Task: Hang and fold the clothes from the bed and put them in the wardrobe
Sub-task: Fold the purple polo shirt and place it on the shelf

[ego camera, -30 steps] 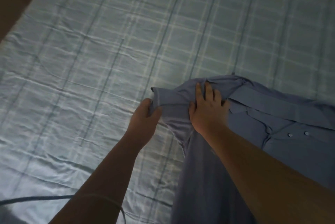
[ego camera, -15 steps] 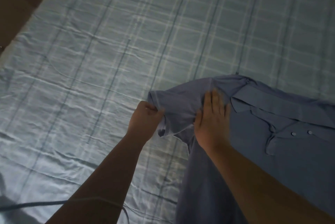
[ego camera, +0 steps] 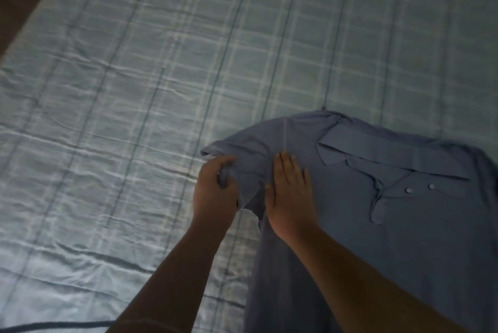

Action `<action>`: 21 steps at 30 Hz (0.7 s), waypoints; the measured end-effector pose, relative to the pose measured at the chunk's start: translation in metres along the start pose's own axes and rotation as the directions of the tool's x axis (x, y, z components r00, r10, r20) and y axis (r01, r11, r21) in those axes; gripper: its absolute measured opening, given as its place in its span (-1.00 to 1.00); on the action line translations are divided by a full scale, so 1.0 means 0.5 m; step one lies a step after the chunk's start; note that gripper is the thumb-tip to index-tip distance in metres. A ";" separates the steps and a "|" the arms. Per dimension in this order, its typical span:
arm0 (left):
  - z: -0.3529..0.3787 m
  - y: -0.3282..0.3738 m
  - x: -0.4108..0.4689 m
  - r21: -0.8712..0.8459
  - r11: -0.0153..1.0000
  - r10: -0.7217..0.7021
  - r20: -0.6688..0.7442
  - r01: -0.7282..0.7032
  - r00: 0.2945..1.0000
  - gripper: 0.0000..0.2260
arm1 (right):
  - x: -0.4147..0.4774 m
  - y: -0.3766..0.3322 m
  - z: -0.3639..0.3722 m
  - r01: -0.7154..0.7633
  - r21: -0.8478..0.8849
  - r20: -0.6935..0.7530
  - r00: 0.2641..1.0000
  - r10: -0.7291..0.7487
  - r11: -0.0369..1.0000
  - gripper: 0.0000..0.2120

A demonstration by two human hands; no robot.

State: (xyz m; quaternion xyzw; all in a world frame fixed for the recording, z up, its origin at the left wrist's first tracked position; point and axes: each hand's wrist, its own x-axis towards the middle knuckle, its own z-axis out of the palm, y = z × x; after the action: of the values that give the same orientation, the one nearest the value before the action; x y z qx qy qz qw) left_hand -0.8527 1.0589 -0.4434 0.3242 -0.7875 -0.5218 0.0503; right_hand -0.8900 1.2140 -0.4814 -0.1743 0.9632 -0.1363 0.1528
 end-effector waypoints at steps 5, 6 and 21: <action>0.088 0.064 -0.061 0.127 0.912 0.364 0.189 -0.390 0.912 -0.57 | -0.033 0.087 -0.081 -0.137 0.346 -0.137 0.971 0.194 0.928 -0.46; 0.108 0.075 -0.073 0.144 0.889 0.386 0.276 -0.435 0.880 -0.56 | -0.040 0.106 -0.096 -0.160 0.378 -0.155 0.960 0.232 0.912 -0.48; 0.173 -0.005 -0.197 0.560 0.459 0.399 0.563 -0.690 0.723 -0.43 | -0.056 0.200 -0.088 0.108 -0.049 -0.019 0.994 -0.109 0.993 -0.45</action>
State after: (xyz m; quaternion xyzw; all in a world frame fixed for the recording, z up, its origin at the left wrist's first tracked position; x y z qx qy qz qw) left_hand -0.8103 1.1819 -0.4591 -0.0590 -0.9838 -0.1584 -0.0602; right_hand -0.9095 1.3239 -0.4657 -0.2285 0.9568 -0.1231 0.1308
